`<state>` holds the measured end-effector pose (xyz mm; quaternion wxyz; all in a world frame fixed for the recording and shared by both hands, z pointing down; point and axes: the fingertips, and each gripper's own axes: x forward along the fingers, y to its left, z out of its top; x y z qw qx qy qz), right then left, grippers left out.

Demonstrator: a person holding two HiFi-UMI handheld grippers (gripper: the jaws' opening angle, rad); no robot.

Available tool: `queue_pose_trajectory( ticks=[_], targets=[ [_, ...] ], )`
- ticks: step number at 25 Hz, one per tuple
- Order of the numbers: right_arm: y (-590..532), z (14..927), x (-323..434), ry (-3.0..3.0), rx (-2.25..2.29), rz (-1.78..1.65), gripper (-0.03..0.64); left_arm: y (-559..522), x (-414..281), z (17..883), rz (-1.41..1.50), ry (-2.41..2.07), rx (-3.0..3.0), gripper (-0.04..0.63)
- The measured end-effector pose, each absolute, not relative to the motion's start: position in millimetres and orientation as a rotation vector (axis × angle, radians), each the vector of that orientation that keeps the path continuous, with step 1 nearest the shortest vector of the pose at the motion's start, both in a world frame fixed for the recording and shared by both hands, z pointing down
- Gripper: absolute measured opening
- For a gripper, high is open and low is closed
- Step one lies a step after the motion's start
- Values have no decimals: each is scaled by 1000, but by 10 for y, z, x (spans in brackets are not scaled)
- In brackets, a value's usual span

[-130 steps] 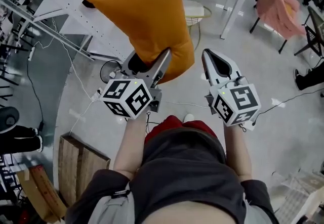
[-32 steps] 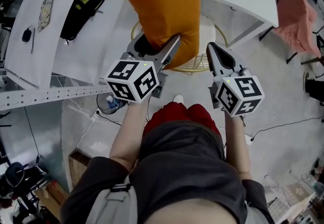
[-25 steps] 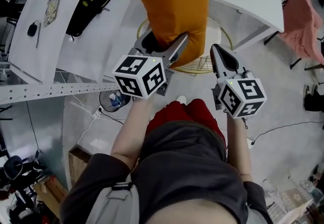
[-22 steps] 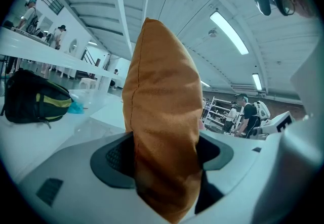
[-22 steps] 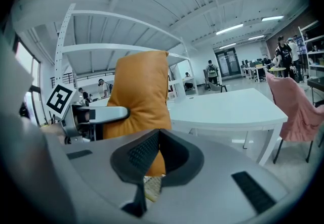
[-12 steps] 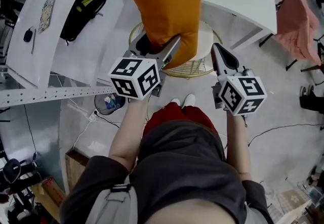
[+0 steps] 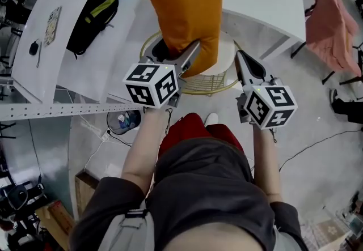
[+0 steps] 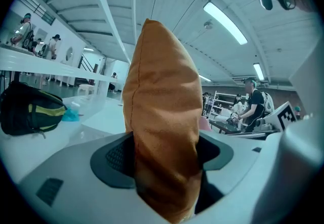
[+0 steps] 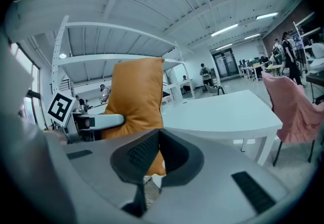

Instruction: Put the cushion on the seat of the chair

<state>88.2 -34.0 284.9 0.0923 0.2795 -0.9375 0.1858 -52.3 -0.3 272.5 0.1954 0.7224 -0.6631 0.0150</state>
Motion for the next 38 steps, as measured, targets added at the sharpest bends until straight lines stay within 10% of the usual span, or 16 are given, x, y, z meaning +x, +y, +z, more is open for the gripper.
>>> queue_pose_trajectory(
  ticks=[38],
  targets=[
    [-1122, 3761, 167, -2411, 1321, 846, 17, -1281, -1079, 3619, 485, -1214, 2323, 349]
  ],
)
